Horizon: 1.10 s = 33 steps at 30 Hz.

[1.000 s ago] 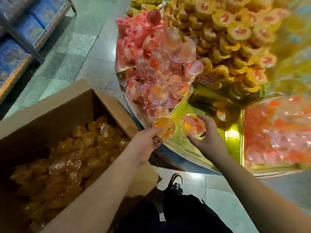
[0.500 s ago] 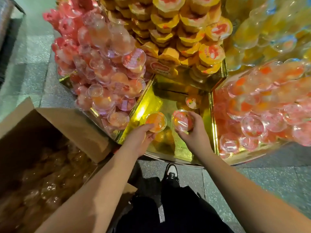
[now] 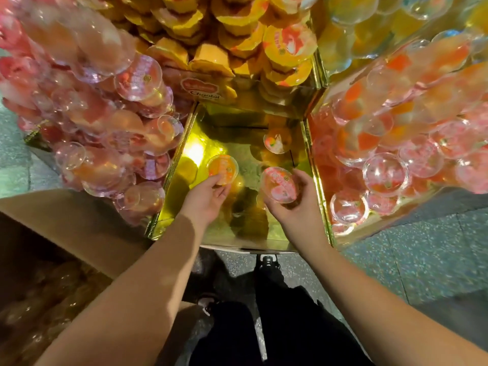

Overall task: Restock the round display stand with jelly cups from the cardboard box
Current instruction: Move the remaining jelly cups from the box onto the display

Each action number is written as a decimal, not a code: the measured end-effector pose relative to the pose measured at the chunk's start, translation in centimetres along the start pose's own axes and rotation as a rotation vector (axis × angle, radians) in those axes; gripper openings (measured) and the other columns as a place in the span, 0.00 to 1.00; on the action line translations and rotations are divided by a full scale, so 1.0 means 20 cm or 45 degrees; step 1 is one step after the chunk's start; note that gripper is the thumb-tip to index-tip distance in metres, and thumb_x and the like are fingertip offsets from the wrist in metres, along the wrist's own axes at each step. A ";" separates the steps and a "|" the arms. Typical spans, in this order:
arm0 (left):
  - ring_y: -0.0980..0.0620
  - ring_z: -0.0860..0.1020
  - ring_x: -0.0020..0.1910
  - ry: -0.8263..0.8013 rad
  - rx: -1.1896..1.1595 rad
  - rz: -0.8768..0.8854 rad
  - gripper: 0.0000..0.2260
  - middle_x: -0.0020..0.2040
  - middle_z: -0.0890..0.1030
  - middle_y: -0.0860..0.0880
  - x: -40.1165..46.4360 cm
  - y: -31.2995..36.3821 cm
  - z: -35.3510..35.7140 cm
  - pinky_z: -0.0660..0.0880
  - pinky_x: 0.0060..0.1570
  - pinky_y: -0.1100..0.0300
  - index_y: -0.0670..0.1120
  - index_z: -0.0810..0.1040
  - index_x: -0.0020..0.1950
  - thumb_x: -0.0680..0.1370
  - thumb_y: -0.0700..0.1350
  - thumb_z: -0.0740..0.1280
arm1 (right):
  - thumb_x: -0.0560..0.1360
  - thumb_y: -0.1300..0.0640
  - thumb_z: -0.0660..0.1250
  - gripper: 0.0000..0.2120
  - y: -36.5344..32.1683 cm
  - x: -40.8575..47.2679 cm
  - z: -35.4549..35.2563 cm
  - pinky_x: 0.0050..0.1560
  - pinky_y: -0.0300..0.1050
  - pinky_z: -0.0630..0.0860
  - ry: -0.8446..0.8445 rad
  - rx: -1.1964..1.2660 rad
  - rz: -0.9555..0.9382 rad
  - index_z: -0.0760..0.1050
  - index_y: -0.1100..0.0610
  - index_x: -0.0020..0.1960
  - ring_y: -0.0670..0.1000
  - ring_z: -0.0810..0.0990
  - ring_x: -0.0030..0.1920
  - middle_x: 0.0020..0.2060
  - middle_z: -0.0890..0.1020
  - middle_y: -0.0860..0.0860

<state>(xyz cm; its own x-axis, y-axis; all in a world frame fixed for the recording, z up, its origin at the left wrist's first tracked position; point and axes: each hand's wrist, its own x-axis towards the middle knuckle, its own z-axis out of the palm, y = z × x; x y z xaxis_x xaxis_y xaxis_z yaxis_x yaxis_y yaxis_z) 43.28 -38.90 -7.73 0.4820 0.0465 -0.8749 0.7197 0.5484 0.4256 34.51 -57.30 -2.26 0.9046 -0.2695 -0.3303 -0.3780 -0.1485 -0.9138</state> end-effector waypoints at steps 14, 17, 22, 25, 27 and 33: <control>0.48 0.81 0.49 -0.002 0.169 0.058 0.18 0.57 0.81 0.41 0.12 -0.07 0.12 0.78 0.35 0.65 0.40 0.73 0.68 0.79 0.41 0.69 | 0.61 0.37 0.74 0.34 -0.04 -0.40 -0.56 0.62 0.59 0.77 0.173 0.172 0.268 0.64 0.30 0.64 0.47 0.80 0.59 0.62 0.77 0.41; 0.49 0.81 0.46 -0.009 0.211 0.056 0.16 0.58 0.79 0.40 0.13 -0.09 0.12 0.78 0.33 0.67 0.40 0.74 0.66 0.79 0.42 0.68 | 0.62 0.38 0.74 0.32 -0.07 -0.44 -0.66 0.62 0.59 0.77 0.203 0.105 0.308 0.63 0.29 0.62 0.44 0.80 0.57 0.59 0.75 0.37; 0.50 0.81 0.46 -0.012 0.239 0.044 0.10 0.53 0.80 0.41 0.14 -0.11 0.15 0.78 0.33 0.68 0.42 0.75 0.58 0.80 0.43 0.68 | 0.60 0.36 0.72 0.39 -0.18 -0.40 -0.84 0.56 0.39 0.75 0.260 -0.097 0.319 0.61 0.39 0.67 0.30 0.76 0.51 0.56 0.75 0.35; 0.50 0.81 0.45 -0.021 0.258 0.039 0.06 0.49 0.80 0.42 0.14 -0.12 0.18 0.77 0.31 0.68 0.42 0.75 0.53 0.80 0.43 0.68 | 0.59 0.39 0.73 0.42 -0.27 -0.25 -1.00 0.51 0.34 0.72 0.201 -0.287 0.314 0.62 0.43 0.70 0.34 0.78 0.51 0.58 0.76 0.41; 0.49 0.80 0.44 -0.032 0.257 0.041 0.07 0.48 0.80 0.42 0.14 -0.12 0.19 0.77 0.31 0.69 0.42 0.75 0.56 0.80 0.43 0.67 | 0.65 0.47 0.77 0.42 -0.35 -0.15 -1.12 0.54 0.40 0.72 0.169 -0.454 0.289 0.62 0.49 0.73 0.44 0.79 0.53 0.63 0.75 0.48; 0.52 0.84 0.33 -0.045 0.229 0.056 0.04 0.45 0.82 0.43 0.13 -0.13 0.23 0.77 0.31 0.69 0.43 0.75 0.52 0.81 0.43 0.66 | 0.67 0.48 0.78 0.43 -0.54 0.10 -1.24 0.60 0.51 0.73 0.142 -1.222 0.065 0.61 0.53 0.75 0.57 0.76 0.64 0.68 0.74 0.54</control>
<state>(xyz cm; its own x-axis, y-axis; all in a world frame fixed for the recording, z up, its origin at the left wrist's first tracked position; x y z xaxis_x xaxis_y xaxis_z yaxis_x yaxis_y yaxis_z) 45.00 -44.04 -10.00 0.5303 0.0359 -0.8471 0.7736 0.3883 0.5008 35.50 -79.84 12.78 0.8775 -0.3786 -0.2944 -0.4610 -0.8350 -0.3005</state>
